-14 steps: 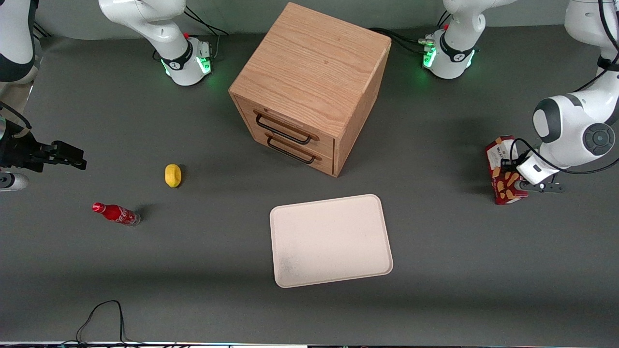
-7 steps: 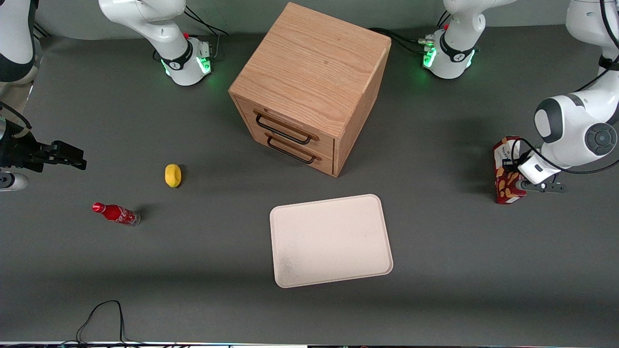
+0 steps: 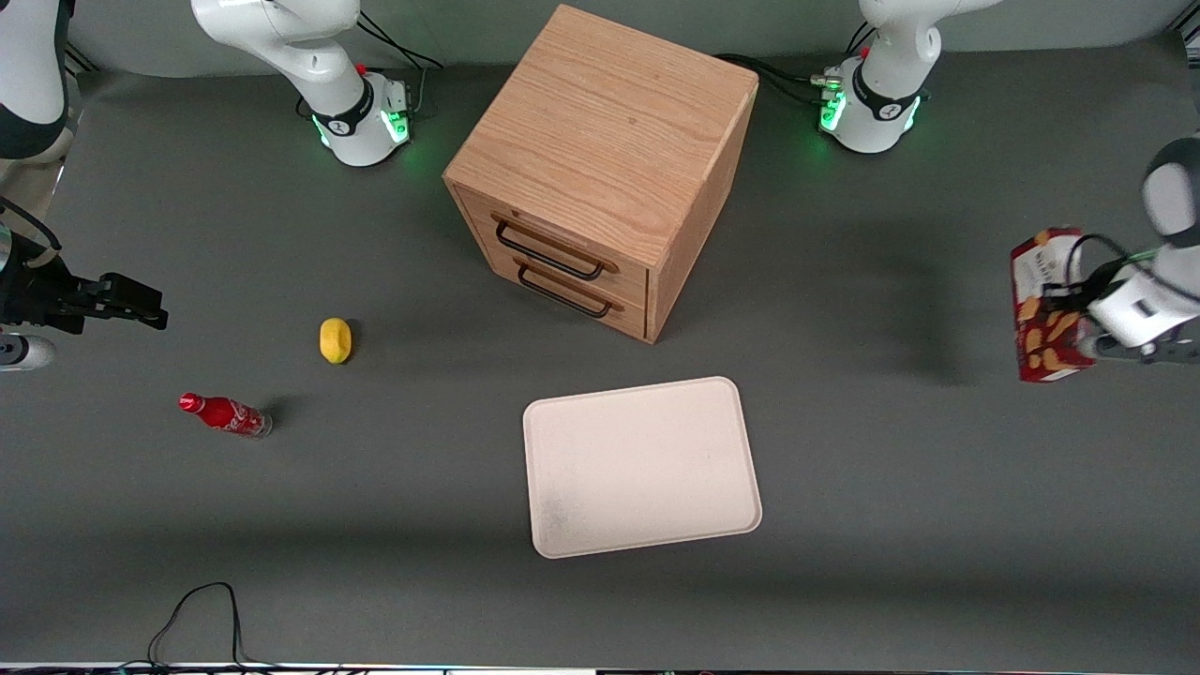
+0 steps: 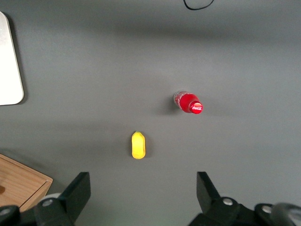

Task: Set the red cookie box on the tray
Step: 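Lift the cookie box and carry it over the white tray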

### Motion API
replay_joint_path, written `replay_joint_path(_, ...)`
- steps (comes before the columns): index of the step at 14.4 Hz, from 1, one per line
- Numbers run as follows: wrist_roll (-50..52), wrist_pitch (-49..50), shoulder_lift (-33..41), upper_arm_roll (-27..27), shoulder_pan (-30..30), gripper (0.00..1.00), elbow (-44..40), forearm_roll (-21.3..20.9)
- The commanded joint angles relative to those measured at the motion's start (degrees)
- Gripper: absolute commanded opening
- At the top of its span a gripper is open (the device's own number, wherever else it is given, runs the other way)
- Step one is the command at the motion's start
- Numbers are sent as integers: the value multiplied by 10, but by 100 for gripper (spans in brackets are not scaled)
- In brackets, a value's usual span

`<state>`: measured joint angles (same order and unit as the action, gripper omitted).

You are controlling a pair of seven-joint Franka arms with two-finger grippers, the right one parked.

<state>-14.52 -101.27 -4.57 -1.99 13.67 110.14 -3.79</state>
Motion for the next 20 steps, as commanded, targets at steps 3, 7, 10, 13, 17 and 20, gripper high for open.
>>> replay_joint_path(3, 80, 244, -9, -28, -9, 0, -238, -9)
replay_joint_path(7, 82, 245, -10, -30, -10, 0, -257, -3)
replay_joint_path(10, 121, 249, -23, -49, -19, 0, -274, -1)
replay_joint_path(13, 211, 243, -61, -127, -25, 0, -295, 5)
replay_joint_path(17, 422, 223, -210, -217, -78, 0, -424, 3)
replay_joint_path(20, 537, 190, -316, -213, -168, 0, -528, -3)
